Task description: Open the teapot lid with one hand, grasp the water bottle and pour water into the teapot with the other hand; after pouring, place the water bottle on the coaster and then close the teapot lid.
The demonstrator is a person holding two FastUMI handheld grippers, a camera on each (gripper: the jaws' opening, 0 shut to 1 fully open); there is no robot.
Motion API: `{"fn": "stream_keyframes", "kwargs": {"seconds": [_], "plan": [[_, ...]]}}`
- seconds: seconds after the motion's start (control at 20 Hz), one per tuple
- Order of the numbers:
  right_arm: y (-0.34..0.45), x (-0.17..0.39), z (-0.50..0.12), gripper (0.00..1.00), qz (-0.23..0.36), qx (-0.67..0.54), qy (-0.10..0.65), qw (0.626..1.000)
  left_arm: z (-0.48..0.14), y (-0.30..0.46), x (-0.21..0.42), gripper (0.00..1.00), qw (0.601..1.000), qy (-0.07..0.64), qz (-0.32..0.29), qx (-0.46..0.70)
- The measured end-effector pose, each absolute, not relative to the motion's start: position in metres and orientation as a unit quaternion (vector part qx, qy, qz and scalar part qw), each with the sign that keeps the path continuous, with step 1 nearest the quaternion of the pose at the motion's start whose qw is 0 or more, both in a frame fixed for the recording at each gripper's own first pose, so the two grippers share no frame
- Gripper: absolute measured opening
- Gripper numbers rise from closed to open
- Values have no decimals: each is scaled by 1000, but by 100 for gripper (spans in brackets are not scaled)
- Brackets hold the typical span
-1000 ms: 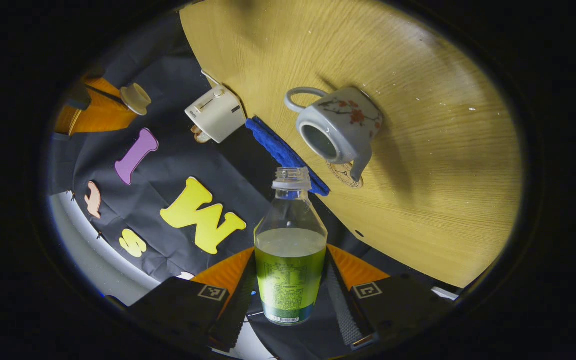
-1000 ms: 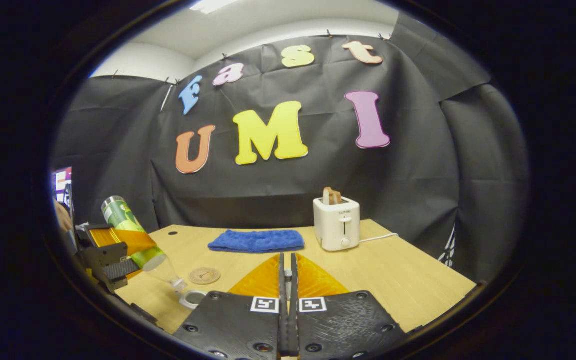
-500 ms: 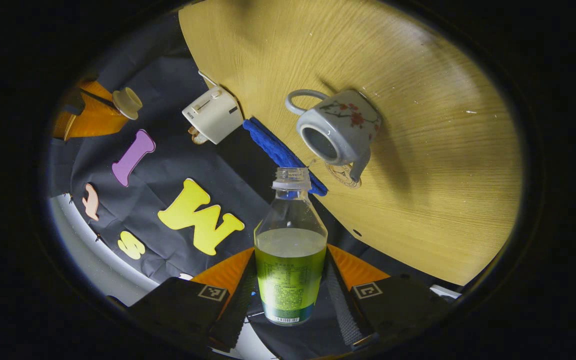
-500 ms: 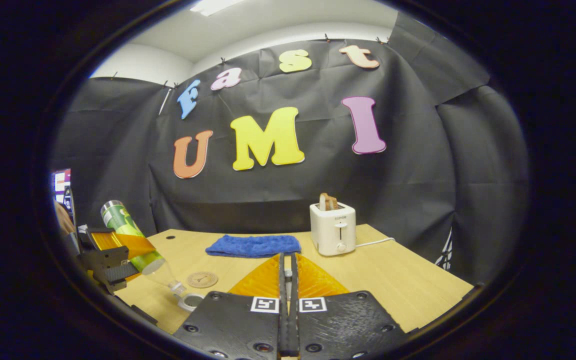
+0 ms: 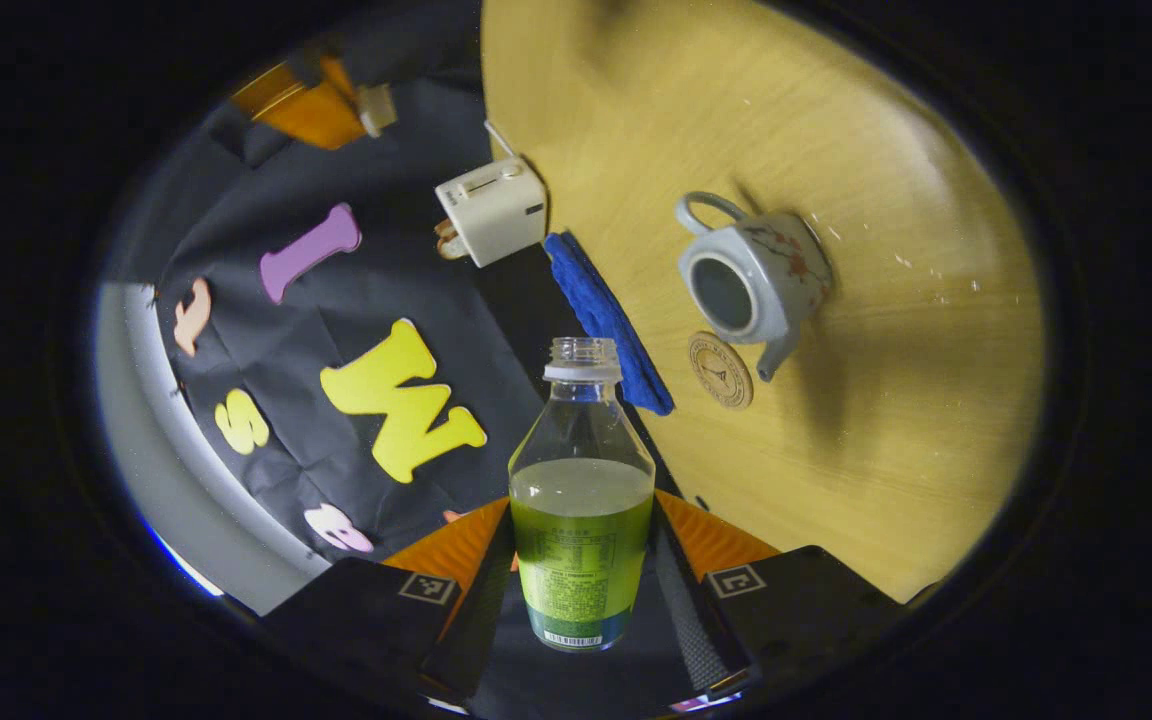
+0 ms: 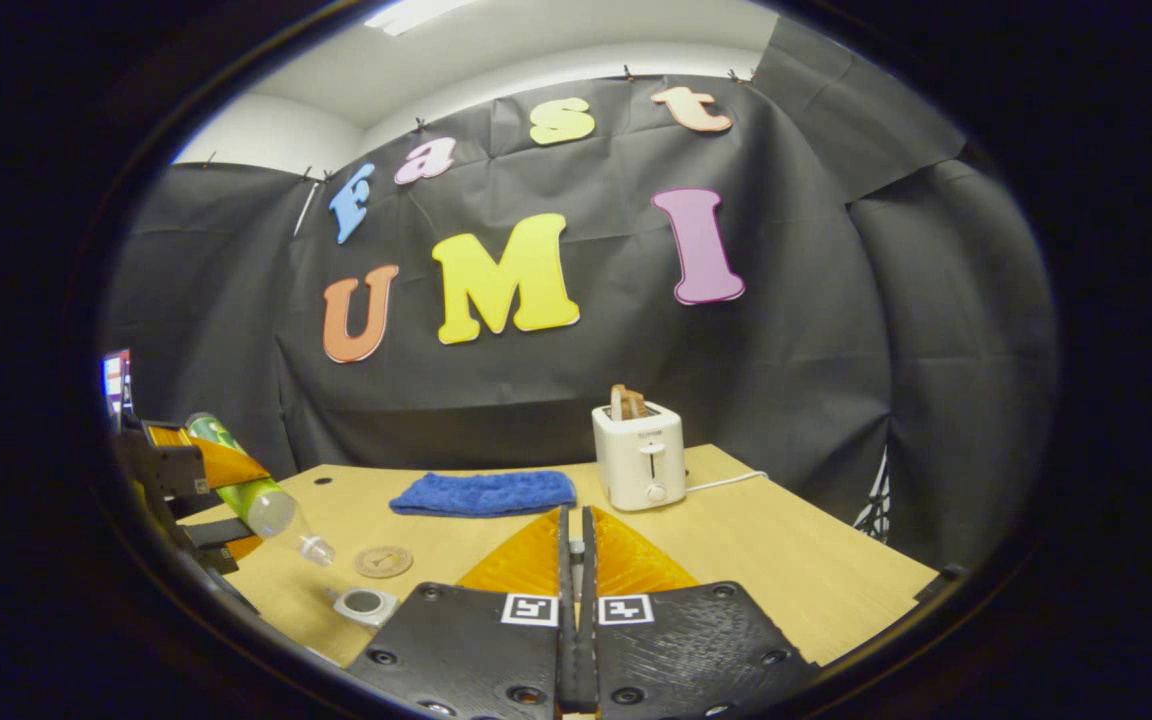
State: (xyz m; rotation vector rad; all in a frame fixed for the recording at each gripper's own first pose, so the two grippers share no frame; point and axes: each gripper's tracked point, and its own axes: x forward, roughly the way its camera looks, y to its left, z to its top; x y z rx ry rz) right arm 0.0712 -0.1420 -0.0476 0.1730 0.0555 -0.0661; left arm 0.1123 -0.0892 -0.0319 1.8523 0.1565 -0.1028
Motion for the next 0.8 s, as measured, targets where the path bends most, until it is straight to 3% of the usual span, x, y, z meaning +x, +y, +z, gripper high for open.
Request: {"fn": "stream_keyframes", "kwargs": {"seconds": [0.1, 0.15, 0.3, 0.5, 0.65, 0.8], "plan": [[-145, 72, -48, 0, -36, 88, 28, 995, -33, -91, 113, 72, 665, 65, -56, 742], [-145, 72, -50, 0, -38, 88, 30, 995, -28, -89, 113, 76, 693, 65, -56, 716], [-146, 71, -51, 0, -41, 88, 32, 995, -14, -83, 121, 75, 782, 50, -44, 620], [-140, 72, -50, 0, -37, 83, 32, 995, 2, -77, 137, 76, 913, 23, -18, 406], [-132, 73, -51, 0, -34, 76, 30, 996, 6, -73, 160, 76, 971, -15, 6, 238], [-122, 75, -52, 0, -28, 65, 28, 997, 3, -86, 178, 76, 994, -52, -13, 94]]}}
